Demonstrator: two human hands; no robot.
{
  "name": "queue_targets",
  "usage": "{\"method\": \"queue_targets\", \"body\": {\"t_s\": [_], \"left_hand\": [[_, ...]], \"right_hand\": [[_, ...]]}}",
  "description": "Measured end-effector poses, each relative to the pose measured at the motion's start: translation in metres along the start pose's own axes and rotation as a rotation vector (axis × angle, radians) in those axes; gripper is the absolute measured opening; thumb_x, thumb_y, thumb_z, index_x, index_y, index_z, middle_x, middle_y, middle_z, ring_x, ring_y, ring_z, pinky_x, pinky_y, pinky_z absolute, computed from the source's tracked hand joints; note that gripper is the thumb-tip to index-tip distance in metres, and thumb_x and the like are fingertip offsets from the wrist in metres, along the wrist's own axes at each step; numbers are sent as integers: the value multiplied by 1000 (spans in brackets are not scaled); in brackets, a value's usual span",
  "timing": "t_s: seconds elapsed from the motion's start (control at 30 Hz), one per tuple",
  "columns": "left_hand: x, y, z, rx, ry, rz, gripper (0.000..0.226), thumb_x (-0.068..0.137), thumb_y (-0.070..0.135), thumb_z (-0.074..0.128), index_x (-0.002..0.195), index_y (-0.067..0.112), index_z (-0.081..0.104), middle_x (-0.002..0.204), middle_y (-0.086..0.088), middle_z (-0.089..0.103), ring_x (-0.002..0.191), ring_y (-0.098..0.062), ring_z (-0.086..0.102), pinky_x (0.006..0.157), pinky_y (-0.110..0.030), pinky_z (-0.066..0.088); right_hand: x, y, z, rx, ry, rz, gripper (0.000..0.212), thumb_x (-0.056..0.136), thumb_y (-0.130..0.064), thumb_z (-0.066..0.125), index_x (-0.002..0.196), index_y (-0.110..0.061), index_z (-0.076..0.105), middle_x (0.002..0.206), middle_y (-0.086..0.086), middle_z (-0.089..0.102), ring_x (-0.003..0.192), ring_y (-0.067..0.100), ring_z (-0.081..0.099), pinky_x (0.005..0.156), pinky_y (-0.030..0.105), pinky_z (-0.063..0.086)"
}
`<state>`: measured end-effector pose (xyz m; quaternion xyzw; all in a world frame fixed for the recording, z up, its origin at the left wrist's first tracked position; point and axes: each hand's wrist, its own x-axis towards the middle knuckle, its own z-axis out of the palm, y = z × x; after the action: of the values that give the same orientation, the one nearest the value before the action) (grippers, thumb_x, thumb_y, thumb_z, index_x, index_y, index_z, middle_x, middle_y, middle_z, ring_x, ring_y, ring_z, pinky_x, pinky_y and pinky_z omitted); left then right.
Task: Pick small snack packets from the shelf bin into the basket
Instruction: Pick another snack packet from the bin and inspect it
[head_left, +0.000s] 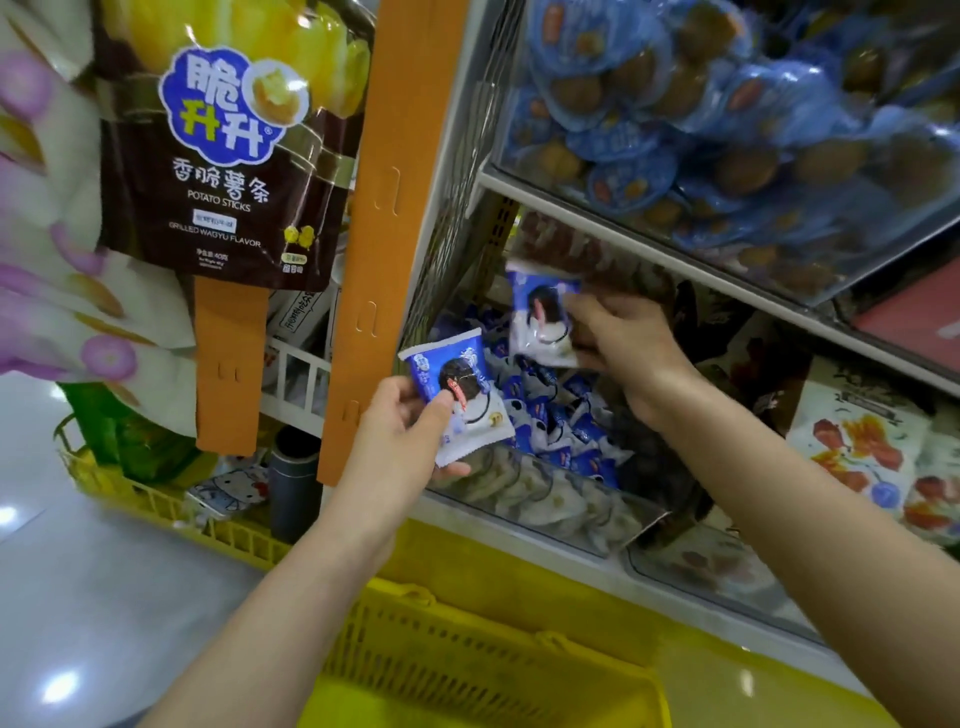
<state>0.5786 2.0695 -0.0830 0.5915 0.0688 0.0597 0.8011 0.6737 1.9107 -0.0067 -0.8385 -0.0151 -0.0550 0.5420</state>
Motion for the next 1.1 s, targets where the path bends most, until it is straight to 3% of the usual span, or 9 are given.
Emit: {"method": "queue_targets", "body": {"t_s": [0.1,0.2,0.27,0.4,0.47,0.63,0.77,0.93,1.1], "left_hand": [[-5,1,3,-156,-22,-129,15,99,25,41,105,15,50,94,-6,67,70,-15,68,52,-27,57],[-13,1,4,-262,-162,-152,47,86,53,41,111,17,57,92,-4,74,77,-19,72,56,-32,57],[-19,1,5,-254,-226,-125,57,76,55,49,119,18,56,105,-7,71,86,-23,71,61,-33,56],[-23,0,3,-152,-268,-18,37,89,32,54,126,27,50,106,4,72,94,-16,69,69,-33,56],[-23,1,1,-120,-281,16,36,92,31,51,128,28,49,110,5,70,98,-16,68,75,-35,56],[-19,6,-4,-6,-292,62,37,91,35,51,128,30,47,112,2,68,96,-17,68,69,-31,56],[-13,4,-3,-8,-166,-2,24,94,26,51,117,19,54,108,-5,67,86,-21,69,58,-25,55],[-5,1,0,18,-97,-93,19,93,29,53,109,21,57,107,-4,68,99,-21,65,94,-46,49],[-1,2,0,26,-104,-98,15,93,28,52,107,25,57,106,-1,68,98,-17,65,94,-45,49]], "right_hand": [[-48,-3,9,44,-199,61,13,89,-26,60,80,-19,67,69,-5,69,57,-1,62,50,13,48],[-78,0,22,21,-220,4,9,87,-21,64,80,-16,65,67,-1,59,53,-1,54,53,17,51],[-90,1,28,16,-244,-55,7,87,-18,63,84,-11,66,70,2,62,58,3,57,60,22,56],[-92,5,26,-162,-127,-227,13,91,-22,56,102,-22,64,100,-3,66,86,8,62,78,25,52],[-87,8,22,-176,-107,-162,24,91,-25,57,115,-23,56,112,-4,61,94,6,60,80,22,50],[-78,15,24,9,-358,-2,19,92,-19,56,106,-10,64,93,6,70,77,9,67,68,21,57],[-44,22,18,82,-212,21,12,92,-21,56,91,-14,65,82,0,69,62,1,64,56,14,52],[38,46,-2,-229,238,26,34,93,-31,54,116,-6,58,100,11,64,68,12,58,56,22,45],[88,81,-5,-498,192,122,39,94,-30,52,124,-5,52,122,19,57,101,28,56,76,28,38]]}}
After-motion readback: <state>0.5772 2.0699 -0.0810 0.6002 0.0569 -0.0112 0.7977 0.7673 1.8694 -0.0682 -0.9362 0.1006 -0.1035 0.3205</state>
